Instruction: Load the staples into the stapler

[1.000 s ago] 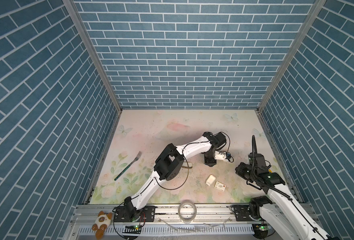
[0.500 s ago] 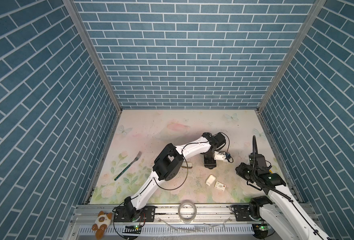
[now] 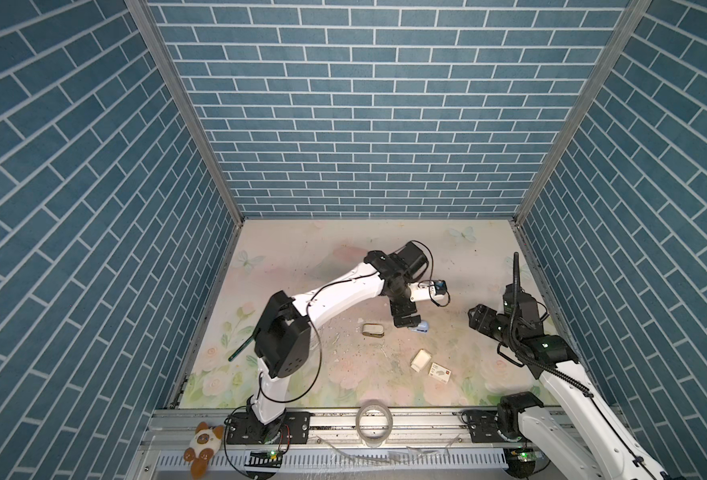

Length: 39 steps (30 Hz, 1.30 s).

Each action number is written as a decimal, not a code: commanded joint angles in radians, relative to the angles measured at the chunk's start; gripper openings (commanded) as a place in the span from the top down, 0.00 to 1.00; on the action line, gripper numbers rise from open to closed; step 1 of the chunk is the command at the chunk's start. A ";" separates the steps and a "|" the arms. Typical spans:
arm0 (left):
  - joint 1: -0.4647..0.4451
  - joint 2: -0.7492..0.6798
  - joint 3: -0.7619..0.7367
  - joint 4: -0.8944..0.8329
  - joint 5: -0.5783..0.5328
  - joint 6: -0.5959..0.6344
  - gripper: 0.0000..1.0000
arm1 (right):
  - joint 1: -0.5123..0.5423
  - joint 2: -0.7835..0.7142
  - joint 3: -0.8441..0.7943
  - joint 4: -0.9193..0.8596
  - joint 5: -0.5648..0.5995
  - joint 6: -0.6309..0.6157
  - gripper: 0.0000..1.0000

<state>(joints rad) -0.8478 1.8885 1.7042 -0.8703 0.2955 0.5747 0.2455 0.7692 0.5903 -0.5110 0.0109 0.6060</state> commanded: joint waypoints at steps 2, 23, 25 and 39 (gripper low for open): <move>0.121 -0.149 -0.122 0.066 0.050 -0.082 0.00 | -0.006 0.058 0.057 0.079 0.109 -0.134 0.02; 0.745 -0.743 -1.221 1.189 -0.029 -0.412 0.00 | -0.169 0.300 -0.233 0.943 0.297 -0.455 0.01; 0.779 -0.746 -1.274 1.240 0.012 -0.418 0.00 | -0.188 0.349 -0.272 1.053 0.271 -0.469 0.01; 0.939 -0.500 -1.386 1.756 -0.023 -0.535 0.00 | -0.253 0.769 -0.310 1.586 0.117 -0.559 0.01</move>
<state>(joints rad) 0.0467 1.3521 0.3347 0.6960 0.2817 0.0887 0.0013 1.4700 0.2752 0.9058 0.1848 0.0978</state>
